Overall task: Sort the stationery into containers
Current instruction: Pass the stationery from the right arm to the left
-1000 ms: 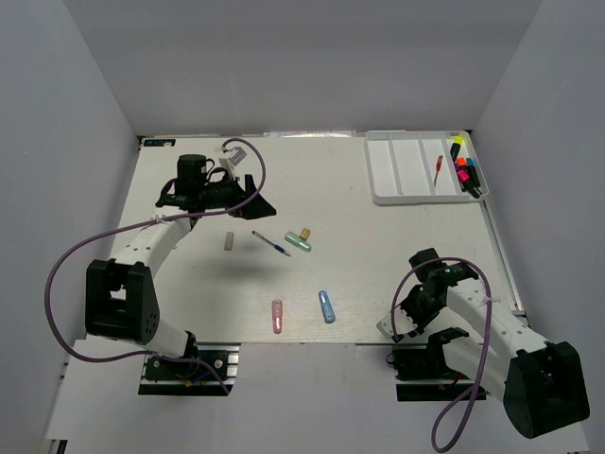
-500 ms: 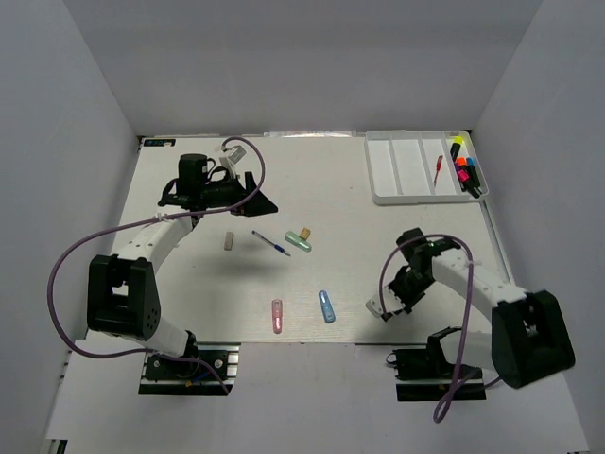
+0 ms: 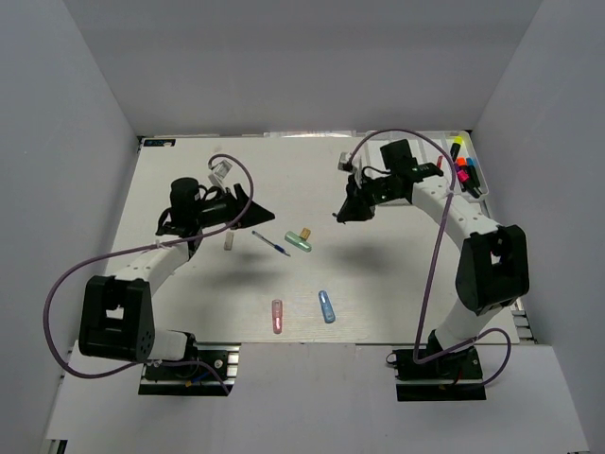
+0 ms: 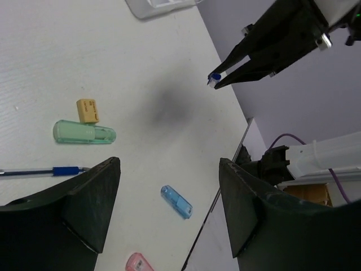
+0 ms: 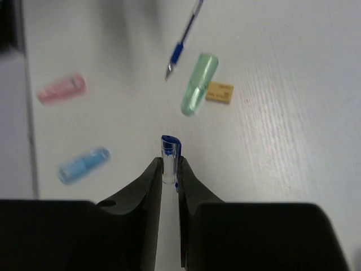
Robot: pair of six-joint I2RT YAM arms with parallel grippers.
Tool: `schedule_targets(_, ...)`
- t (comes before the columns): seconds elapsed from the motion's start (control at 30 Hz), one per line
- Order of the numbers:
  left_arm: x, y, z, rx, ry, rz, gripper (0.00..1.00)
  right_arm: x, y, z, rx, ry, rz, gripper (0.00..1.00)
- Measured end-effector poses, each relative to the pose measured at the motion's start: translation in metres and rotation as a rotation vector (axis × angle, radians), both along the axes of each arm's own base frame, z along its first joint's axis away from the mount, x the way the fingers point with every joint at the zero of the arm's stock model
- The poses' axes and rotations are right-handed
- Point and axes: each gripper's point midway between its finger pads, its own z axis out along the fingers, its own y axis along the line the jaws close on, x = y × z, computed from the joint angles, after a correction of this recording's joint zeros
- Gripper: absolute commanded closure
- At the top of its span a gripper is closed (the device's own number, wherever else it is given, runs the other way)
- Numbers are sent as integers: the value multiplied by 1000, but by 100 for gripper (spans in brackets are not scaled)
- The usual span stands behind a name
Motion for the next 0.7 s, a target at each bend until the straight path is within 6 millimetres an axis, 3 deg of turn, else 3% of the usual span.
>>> schedule_targets(0.2, -7, -8, 19, -90, -45, -3, 31, 7, 29, 35, 241, 422, -263, 100)
schedule_targets(0.37, -22, -17, 22, -226, -27, -14, 43, 12, 40, 45, 398, 726, -400, 100)
schedule_targets(0.53, -28, -38, 38, -323, -39, -85, 51, 12, 46, 57, 473, 913, -470, 100)
schedule_targets(0.7, -26, -59, 57, -350, -85, -142, 56, 11, 52, 71, 499, 967, -496, 100)
